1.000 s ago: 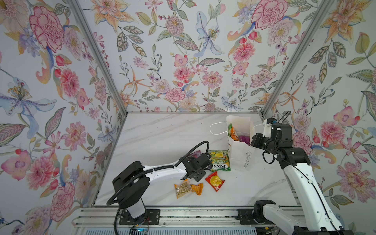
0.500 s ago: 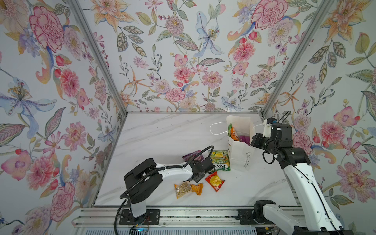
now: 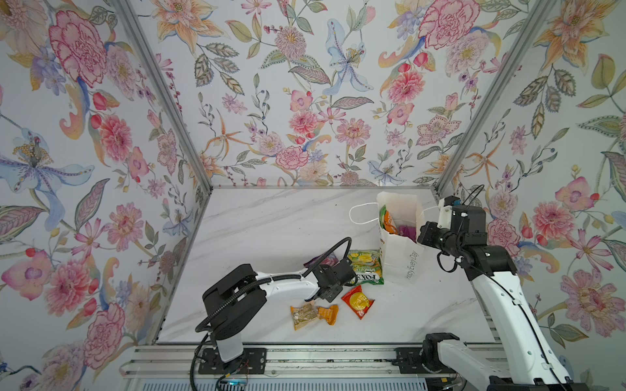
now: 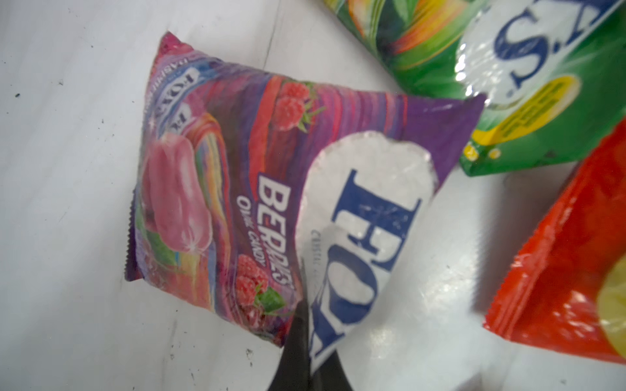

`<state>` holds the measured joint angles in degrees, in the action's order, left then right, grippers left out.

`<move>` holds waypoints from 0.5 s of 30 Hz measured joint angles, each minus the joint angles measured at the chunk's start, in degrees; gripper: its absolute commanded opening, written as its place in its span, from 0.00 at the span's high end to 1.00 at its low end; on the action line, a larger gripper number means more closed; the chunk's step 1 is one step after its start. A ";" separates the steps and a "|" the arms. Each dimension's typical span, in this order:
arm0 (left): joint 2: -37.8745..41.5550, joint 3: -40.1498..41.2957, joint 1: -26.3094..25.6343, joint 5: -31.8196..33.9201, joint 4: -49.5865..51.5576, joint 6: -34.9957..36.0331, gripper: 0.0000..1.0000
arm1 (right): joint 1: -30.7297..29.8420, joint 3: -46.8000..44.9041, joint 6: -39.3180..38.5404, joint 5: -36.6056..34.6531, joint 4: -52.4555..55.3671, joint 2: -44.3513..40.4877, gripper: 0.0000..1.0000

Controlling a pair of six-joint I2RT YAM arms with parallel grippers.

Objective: Place the snacks into the paper bag
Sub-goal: Pick up the snack from the center of the table.

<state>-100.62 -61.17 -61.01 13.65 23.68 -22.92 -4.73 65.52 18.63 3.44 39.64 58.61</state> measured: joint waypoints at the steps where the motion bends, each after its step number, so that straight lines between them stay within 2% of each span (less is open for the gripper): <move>1: 0.68 0.00 0.00 -0.48 0.02 -0.46 1.00 | 0.00 0.00 -0.02 0.00 0.00 0.00 1.00; 15: 11.19 -4.74 -0.02 -9.29 2.01 -6.49 1.00 | 0.00 0.00 0.00 0.02 0.00 -0.02 1.00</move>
<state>-89.43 -65.91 -61.04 4.36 25.69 -29.41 -4.73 65.52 18.63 3.46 39.64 58.59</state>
